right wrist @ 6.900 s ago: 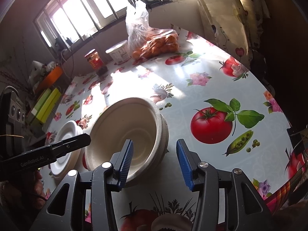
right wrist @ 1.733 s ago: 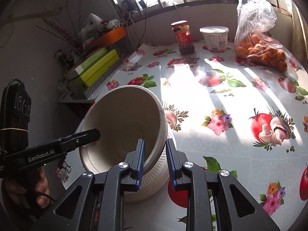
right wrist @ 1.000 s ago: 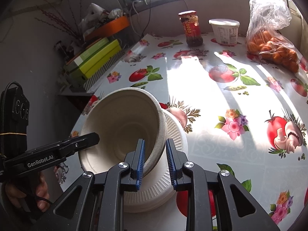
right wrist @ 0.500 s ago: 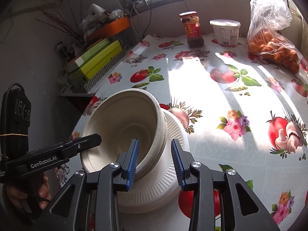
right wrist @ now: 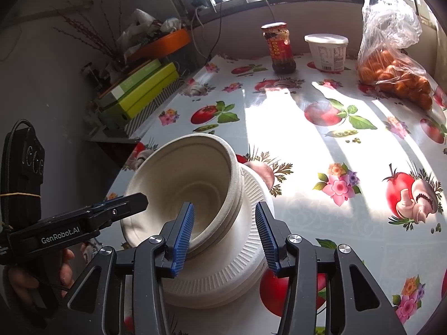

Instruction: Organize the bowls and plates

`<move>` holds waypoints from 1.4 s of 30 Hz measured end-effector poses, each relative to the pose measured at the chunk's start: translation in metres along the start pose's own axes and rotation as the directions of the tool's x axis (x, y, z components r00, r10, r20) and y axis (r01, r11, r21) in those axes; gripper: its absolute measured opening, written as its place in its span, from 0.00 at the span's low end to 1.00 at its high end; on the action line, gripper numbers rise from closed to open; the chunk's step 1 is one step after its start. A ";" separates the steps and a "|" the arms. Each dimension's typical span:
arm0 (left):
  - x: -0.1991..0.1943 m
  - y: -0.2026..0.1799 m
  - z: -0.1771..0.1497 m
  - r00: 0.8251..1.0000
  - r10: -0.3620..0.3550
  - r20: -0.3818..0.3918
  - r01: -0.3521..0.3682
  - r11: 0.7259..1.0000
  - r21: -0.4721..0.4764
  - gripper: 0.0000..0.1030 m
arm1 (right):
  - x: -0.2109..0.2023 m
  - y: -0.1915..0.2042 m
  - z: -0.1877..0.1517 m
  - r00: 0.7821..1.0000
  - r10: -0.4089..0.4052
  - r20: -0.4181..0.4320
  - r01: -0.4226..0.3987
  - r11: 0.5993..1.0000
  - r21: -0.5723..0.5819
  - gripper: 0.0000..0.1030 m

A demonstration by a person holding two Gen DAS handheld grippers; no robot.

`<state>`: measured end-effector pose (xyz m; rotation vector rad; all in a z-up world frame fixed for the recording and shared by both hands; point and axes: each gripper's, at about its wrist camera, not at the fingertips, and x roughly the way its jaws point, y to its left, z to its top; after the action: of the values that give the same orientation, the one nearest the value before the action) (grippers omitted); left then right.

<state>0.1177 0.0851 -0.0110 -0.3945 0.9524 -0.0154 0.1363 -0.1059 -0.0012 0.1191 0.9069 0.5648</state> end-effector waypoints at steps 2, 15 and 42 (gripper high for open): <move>-0.002 -0.001 0.000 1.000 -0.002 0.004 0.002 1.000 0.002 0.42 | -0.003 0.001 0.000 1.000 0.000 0.007 0.000 1.000 -0.003 0.45; -0.025 -0.008 -0.019 0.997 0.046 0.062 -0.049 0.998 0.034 0.43 | -0.024 0.000 -0.013 0.999 0.013 0.051 -0.012 1.000 -0.021 0.53; -0.040 -0.015 -0.110 0.954 0.241 0.181 -0.268 0.952 0.145 0.43 | -0.053 -0.005 -0.093 0.989 -0.119 0.092 0.131 0.981 -0.140 0.64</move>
<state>0.0095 0.0432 -0.0304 -0.1116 0.8289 0.1691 0.0404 -0.1497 -0.0229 -0.0464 0.7832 0.5039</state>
